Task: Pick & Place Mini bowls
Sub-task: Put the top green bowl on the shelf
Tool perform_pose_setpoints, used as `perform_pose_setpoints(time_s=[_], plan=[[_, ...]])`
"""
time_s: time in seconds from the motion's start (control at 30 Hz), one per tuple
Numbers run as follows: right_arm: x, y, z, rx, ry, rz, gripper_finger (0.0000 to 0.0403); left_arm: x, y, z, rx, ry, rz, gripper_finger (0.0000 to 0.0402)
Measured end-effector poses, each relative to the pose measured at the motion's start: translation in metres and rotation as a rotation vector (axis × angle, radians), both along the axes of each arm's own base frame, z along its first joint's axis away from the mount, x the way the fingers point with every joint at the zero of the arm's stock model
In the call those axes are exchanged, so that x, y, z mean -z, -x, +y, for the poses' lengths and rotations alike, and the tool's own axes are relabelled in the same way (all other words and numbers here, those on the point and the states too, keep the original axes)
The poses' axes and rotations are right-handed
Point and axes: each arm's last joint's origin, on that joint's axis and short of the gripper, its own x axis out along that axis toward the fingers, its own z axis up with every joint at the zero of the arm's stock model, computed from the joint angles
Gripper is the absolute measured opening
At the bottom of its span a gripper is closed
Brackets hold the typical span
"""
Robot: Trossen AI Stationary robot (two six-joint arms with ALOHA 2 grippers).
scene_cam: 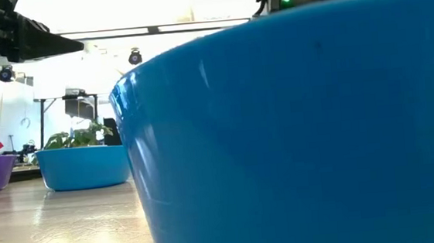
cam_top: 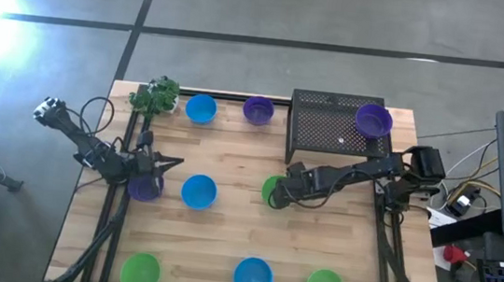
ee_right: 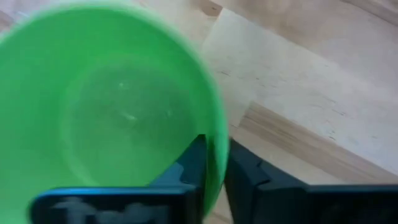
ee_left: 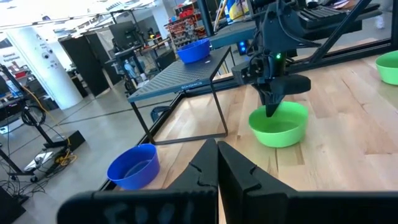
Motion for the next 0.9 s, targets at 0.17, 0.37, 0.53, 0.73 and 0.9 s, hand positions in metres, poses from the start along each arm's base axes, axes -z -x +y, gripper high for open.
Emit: perform_pose_setpoints(time_s=[0.17,0.37,0.53,0.73,0.9], plan=[[-0.006,-0.003,0.000,-0.021,0.002,-0.018,0.0011,0.000,0.000,0.000,0.000,-0.001,0.001,0.0000],[-0.034,-0.012,0.002,-0.091,0.013,-0.092,0.0009,0.000,0.000,0.000,0.000,-0.001,0.001,0.0000],[-0.068,-0.018,0.002,-0.161,0.036,-0.117,0.0009,0.000,0.000,0.000,0.000,-0.002,0.003,0.0000],[-0.111,-0.020,0.002,-0.217,0.062,-0.090,0.0009,0.002,0.000,0.000,0.000,-0.012,0.016,0.0000],[-0.139,-0.018,-0.001,-0.256,0.114,-0.061,0.0009,0.002,0.000,0.000,0.000,-0.013,0.017,0.0000]])
